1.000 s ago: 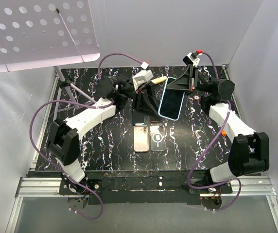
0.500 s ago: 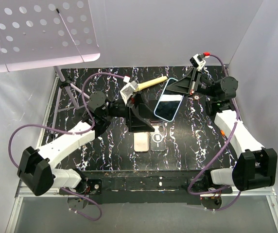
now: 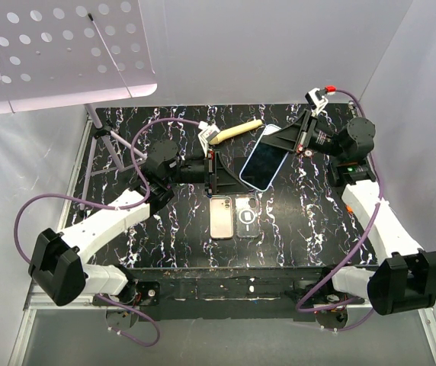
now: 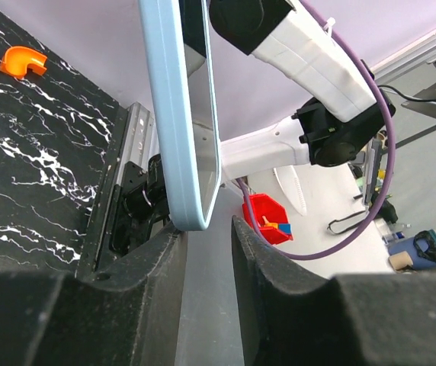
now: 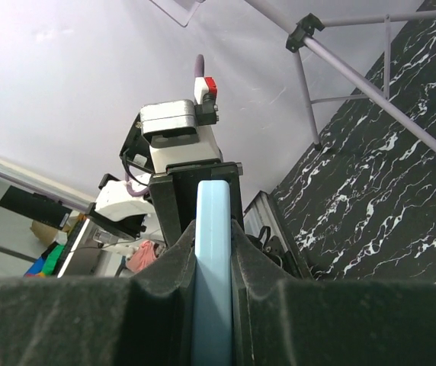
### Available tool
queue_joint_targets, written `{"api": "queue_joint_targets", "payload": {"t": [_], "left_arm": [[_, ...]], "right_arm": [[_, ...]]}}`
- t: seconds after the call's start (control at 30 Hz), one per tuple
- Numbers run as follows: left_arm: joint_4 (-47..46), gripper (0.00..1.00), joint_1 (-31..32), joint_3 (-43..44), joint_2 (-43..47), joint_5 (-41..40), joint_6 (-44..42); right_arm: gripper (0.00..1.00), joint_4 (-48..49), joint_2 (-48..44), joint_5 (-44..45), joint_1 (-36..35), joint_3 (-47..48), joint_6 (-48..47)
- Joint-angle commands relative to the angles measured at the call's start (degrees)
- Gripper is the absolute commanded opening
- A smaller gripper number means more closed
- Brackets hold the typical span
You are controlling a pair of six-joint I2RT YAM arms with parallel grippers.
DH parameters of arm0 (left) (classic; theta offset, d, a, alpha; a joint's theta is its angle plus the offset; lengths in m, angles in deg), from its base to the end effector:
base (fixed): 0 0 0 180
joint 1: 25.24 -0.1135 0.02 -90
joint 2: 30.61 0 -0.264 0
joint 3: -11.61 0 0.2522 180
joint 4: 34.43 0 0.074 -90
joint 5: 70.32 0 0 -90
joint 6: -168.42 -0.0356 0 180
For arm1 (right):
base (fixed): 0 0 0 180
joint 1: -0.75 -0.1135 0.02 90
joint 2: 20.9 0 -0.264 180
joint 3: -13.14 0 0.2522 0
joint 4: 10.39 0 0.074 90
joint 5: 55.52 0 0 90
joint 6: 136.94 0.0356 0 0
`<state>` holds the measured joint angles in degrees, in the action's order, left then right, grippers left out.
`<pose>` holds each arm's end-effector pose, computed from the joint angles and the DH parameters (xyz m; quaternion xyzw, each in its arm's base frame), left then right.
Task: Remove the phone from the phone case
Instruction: Remove the phone case at the center of the board.
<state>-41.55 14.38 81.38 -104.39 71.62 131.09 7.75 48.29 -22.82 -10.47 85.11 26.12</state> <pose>0.2083 -0.2088 0.3546 0.2456 0.6503 -0.6793 0.2351 0.2543 0.0810 0.4058 -0.0831 0.6298 0.6866 0.3536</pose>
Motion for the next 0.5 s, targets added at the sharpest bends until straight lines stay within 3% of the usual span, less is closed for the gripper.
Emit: {"api": "queue_joint_targets", "payload": {"t": [0.0,0.47], "left_arm": [[1.19,0.30,0.29,3.58,0.92,-0.70,-0.02],[8.05,0.33,-1.47,5.87,-0.93,-3.60,-1.08]], "right_arm": [[0.01,-2.28,-3.36,1.58,0.24,1.64,-3.62],[0.01,-2.54,-5.38,0.70,-0.11,1.81,-3.53]]}}
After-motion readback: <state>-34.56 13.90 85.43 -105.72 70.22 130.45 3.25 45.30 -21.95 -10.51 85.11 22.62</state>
